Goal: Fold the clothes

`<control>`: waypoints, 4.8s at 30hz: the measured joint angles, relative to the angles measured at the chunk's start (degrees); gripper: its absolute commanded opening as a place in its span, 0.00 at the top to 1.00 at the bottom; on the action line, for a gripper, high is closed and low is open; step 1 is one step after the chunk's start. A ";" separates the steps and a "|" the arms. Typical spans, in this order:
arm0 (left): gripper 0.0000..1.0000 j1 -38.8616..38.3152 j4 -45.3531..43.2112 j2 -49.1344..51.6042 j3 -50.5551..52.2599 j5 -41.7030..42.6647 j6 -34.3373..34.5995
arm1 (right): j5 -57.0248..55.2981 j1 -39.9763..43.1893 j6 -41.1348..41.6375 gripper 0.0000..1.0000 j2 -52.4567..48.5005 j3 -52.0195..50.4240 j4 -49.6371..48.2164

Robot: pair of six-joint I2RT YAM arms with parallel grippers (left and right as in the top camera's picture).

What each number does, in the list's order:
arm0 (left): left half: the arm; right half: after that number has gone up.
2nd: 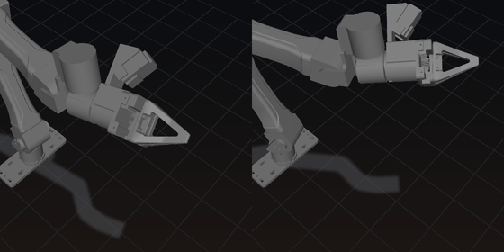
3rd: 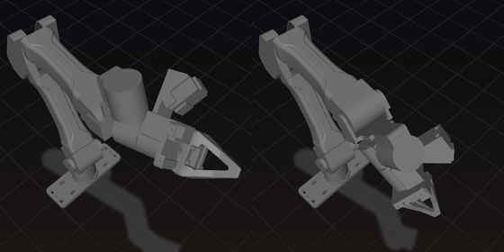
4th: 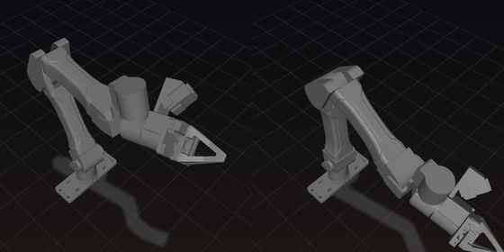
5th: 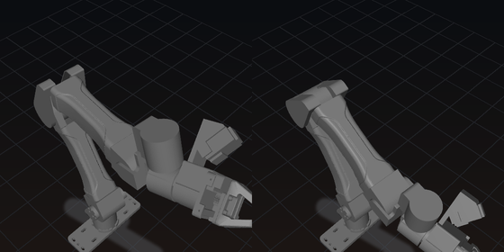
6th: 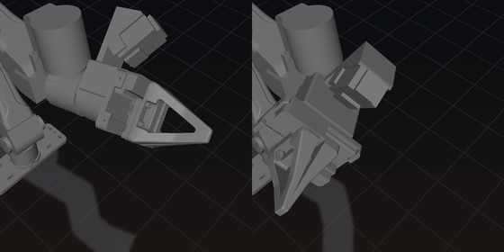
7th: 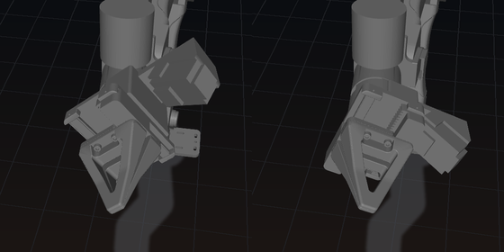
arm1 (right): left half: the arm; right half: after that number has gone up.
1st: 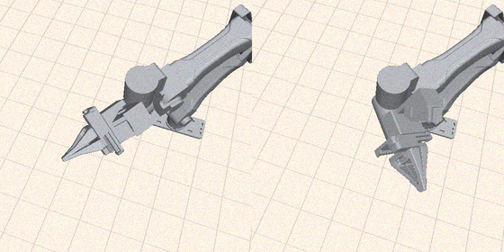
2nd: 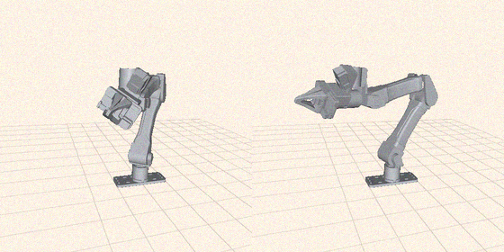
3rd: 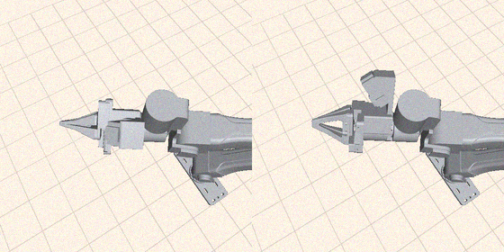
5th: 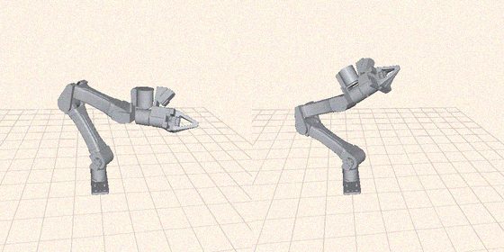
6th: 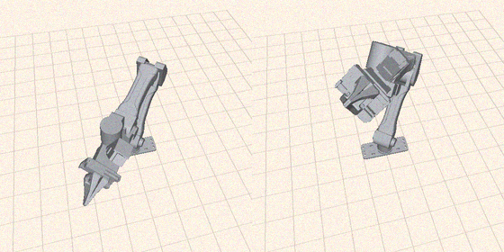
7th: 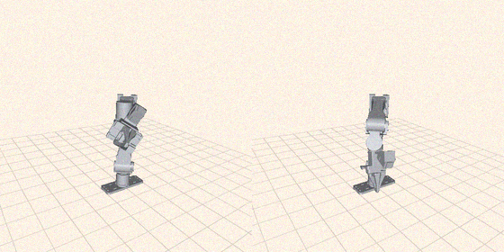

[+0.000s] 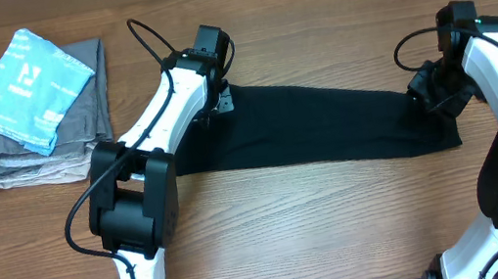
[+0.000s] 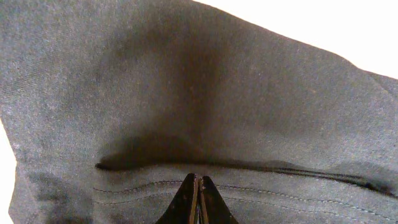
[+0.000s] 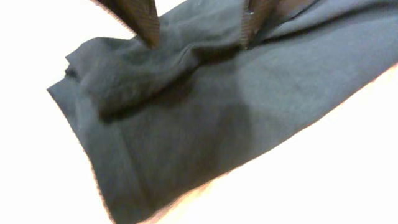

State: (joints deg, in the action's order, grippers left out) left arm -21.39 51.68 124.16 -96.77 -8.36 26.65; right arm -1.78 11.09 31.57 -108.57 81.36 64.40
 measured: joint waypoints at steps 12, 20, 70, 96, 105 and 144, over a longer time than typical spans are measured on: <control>0.96 0.00 0.85 0.00 0.00 0.00 0.00 | -0.22 0.11 4.15 0.58 0.00 -5.09 -6.27; 0.96 0.00 1.05 0.00 0.00 0.00 0.00 | -1.68 0.13 5.31 0.60 0.00 -7.80 -8.13; 0.94 0.00 1.01 0.00 0.00 0.00 -0.02 | -3.63 0.92 3.63 0.64 0.00 -12.87 5.79; 0.96 0.00 0.63 0.00 0.00 0.22 -0.24 | -4.22 1.88 -6.19 0.96 1.44 -7.52 -8.61; 0.96 0.00 0.33 -0.15 -1.57 7.37 -4.83 | -4.22 3.54 -7.63 0.96 1.36 -11.39 -22.80; 0.38 -17.09 3.23 -3.13 -3.80 10.21 -48.33 | 6.05 6.54 -12.74 0.00 1.38 -0.24 -13.88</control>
State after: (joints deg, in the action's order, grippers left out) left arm -38.48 54.92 121.03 -100.57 1.85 -21.67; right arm 4.27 17.63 18.83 -107.20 81.12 50.52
